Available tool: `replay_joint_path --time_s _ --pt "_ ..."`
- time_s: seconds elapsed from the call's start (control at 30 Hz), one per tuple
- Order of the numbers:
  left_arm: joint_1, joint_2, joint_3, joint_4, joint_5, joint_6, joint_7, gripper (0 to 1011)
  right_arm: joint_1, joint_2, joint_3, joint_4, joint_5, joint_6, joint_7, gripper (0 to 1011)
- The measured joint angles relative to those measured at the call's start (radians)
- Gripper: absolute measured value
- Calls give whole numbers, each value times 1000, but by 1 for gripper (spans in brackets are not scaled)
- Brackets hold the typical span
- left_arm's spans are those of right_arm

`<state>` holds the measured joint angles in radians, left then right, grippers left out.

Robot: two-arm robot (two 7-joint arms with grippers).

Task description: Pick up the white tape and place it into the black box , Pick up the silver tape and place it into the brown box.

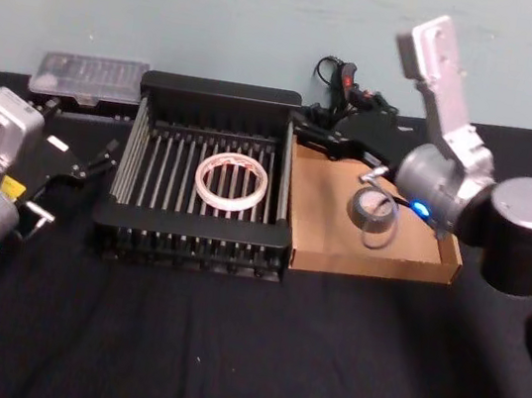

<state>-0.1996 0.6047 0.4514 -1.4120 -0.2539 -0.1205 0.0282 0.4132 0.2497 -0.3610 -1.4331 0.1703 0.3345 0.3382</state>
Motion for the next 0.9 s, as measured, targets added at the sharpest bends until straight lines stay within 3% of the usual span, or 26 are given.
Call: replay_joint_path --time_s 0.33,0.53,0.67,0.9 --pt "0 0 0 0 0 0 0 1001 -99 65 72 -86 9 -8 -52 1002" --pt "0 0 0 0 0 0 0 1001 -142 75 96 -97 -11 -41 -83 1002" --pt "0 0 0 0 0 0 0 1001 -169 74 112 -94 -32 -85 -107 1002" --pt "0 0 0 0 0 0 0 1001 -209 56 132 -54 -87 -206 -158 1002"
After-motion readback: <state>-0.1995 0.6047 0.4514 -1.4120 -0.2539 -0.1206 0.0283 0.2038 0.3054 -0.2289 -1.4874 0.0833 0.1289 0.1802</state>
